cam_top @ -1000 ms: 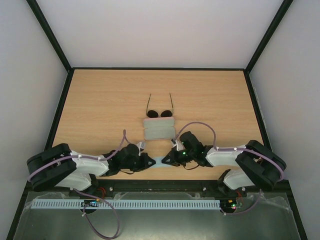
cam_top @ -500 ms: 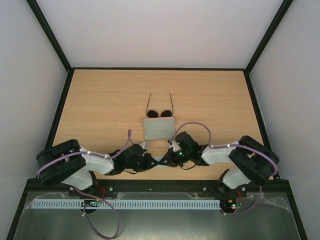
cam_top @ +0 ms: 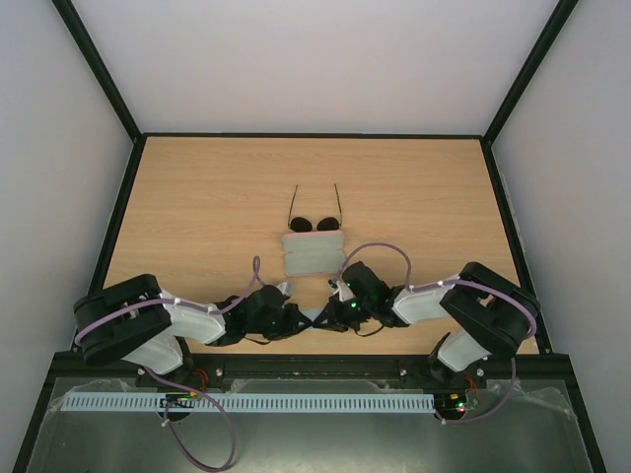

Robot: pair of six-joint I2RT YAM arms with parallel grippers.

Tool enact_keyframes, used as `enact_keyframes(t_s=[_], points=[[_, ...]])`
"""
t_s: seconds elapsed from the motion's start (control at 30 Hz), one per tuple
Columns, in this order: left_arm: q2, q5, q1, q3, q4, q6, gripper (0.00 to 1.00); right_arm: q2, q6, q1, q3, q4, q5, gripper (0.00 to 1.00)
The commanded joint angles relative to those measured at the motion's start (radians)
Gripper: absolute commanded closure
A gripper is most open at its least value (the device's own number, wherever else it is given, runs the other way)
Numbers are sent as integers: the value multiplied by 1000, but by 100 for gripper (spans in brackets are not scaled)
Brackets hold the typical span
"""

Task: Organize the sunglasses
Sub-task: Adjust the glasses cleaning cloth at the center of the board.

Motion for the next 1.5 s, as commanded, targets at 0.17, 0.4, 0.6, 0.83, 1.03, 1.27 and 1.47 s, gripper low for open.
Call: enact_keyframes(t_s=[0.17, 0.4, 0.6, 0.83, 1.03, 1.27, 1.47], points=[[1, -26, -12, 11, -37, 10, 98, 36, -5, 10, -2, 20, 8, 99], [-3, -34, -24, 0, -51, 8, 98, 20, -3, 11, -20, 14, 20, 99], [-17, -40, -27, -21, -56, 0, 98, -6, -15, 11, -21, -25, 40, 99], [-53, -57, -27, -32, -98, 3, 98, -34, -27, 11, -24, -57, 51, 99], [-69, -58, -26, -44, -109, 2, 98, -57, -38, 10, -35, -85, 62, 99], [-109, -69, -26, -59, -144, 0, 98, -102, -46, 11, -60, -122, 84, 98], [-144, -76, -26, -69, -171, 0, 98, -127, -56, 10, -73, -155, 104, 98]])
